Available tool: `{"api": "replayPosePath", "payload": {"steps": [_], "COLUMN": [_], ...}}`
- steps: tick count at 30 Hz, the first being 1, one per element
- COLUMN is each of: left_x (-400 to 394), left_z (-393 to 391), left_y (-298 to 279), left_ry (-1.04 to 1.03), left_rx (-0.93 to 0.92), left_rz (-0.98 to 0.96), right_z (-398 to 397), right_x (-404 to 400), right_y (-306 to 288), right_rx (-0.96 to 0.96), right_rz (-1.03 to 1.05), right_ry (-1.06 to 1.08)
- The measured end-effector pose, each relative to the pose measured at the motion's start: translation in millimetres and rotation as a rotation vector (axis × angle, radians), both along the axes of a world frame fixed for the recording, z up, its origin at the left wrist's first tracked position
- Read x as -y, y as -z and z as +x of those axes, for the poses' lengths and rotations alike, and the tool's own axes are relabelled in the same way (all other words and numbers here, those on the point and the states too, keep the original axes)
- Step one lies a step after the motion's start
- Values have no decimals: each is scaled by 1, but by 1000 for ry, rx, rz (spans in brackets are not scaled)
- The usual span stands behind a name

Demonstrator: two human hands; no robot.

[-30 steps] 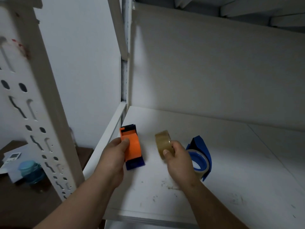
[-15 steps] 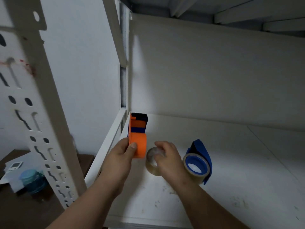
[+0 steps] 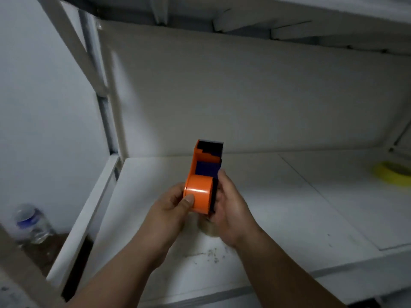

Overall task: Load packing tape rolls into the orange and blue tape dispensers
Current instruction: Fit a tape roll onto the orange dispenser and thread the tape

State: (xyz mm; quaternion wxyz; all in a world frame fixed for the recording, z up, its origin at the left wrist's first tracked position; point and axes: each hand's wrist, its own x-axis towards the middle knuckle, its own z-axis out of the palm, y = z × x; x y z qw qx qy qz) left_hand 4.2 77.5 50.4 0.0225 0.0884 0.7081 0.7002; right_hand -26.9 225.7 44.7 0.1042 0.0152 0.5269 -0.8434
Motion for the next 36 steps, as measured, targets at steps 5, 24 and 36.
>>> {"api": "replayPosePath", "payload": {"steps": [5, 24, 36], "left_x": [-98, -510, -673], "left_z": [-2, -29, -143], "left_y": [5, 18, 24], "left_ry": [183, 534, 454], "left_rx": [123, 611, 665], "left_rz": [84, 243, 289], "right_z": [29, 80, -3], "right_x": [-102, -506, -696], "right_y": [-2, 10, 27], "right_rx": [-38, 89, 245], "right_rz": [91, 649, 1169], "right_ry": [171, 482, 564]}}
